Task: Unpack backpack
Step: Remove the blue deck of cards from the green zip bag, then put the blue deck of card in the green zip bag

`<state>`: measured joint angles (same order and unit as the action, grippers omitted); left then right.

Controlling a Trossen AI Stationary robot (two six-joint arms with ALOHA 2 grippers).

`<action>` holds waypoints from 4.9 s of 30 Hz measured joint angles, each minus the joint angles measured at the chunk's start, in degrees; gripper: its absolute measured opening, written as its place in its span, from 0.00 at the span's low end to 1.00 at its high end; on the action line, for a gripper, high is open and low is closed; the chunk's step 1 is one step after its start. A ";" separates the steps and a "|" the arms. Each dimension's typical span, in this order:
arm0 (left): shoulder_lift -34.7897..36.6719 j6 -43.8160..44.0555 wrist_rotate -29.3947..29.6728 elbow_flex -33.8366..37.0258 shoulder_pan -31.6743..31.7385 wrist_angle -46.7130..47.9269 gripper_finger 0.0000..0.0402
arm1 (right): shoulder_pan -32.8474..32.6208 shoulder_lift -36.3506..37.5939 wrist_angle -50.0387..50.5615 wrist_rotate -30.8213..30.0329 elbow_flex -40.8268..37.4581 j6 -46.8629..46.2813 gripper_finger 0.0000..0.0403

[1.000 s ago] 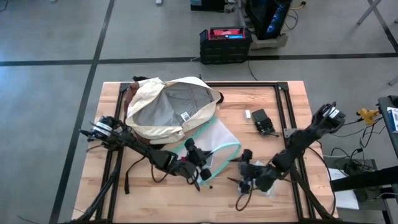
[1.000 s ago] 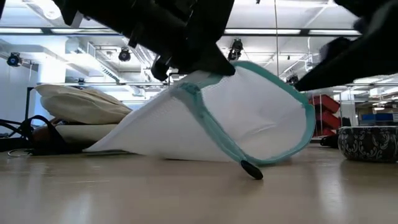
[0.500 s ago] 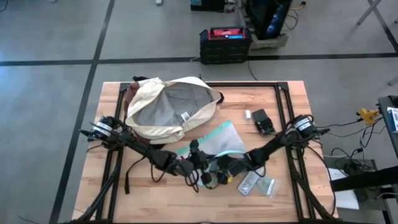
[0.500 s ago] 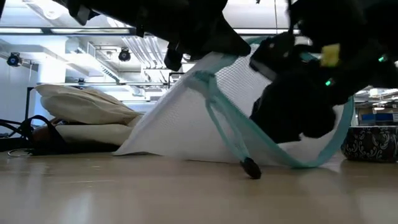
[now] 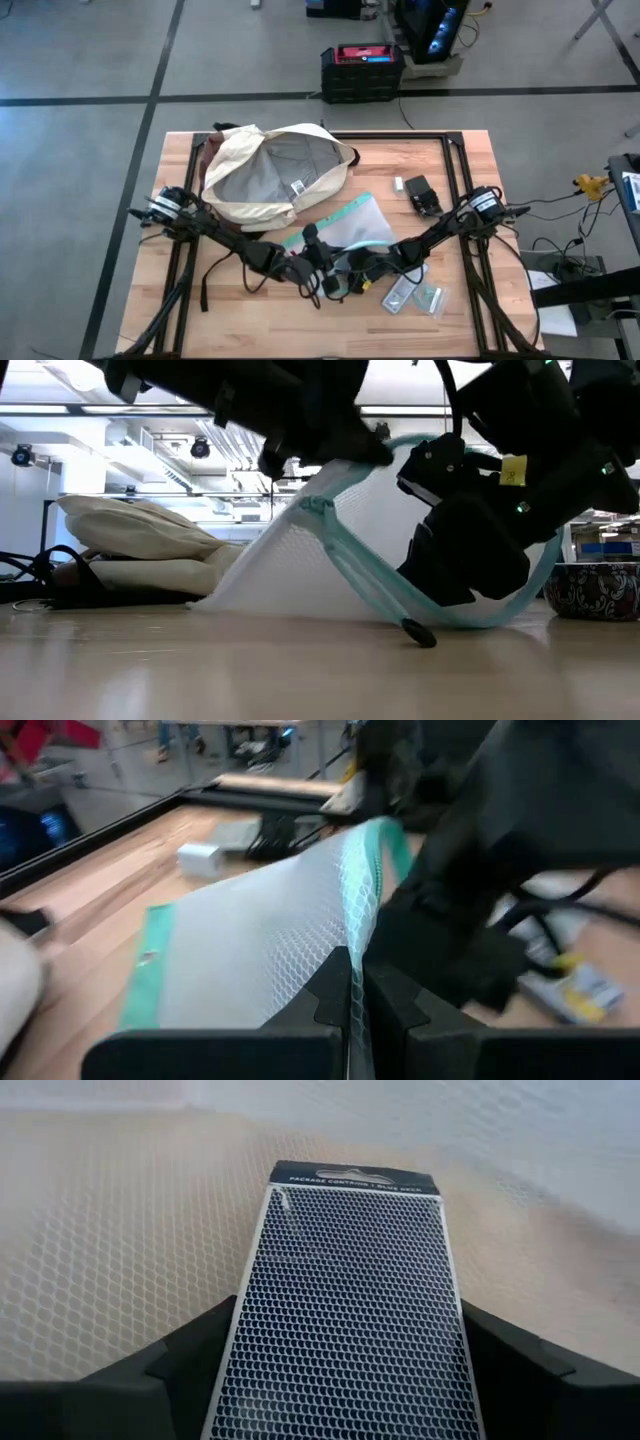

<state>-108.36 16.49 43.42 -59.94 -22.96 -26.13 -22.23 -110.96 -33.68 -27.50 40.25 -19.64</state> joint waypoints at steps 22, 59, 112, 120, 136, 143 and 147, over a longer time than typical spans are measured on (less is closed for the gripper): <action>0.27 14.52 3.66 2.35 0.24 16.03 0.00 | -17.73 36.62 56.88 -8.77 -0.31 -17.25 0.72; -6.00 -8.92 -8.13 -3.14 0.18 -4.48 0.43 | -15.49 21.16 27.44 0.99 -0.57 -2.23 0.72; -8.81 82.70 1.99 -39.27 -7.65 114.39 0.00 | -24.91 29.72 72.40 -12.09 3.49 -33.86 0.72; -9.57 71.65 -3.92 -30.80 -3.31 93.61 0.00 | -22.10 41.04 72.19 -14.43 -5.29 -40.90 0.72; -9.68 31.08 -10.66 -32.59 11.30 67.60 0.00 | -15.91 58.30 70.92 -12.14 -5.65 -27.27 0.72; -9.67 29.55 -10.48 -32.17 18.43 65.03 0.00 | -22.41 53.69 49.94 -11.86 -4.75 -16.73 0.72; -8.92 23.05 -14.69 -32.34 19.76 57.77 0.00 | -21.22 45.04 38.92 -11.47 -4.85 -13.15 0.72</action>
<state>-117.27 39.54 28.73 -92.28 -3.19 31.64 -43.45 -65.92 5.24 -38.97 35.40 -32.79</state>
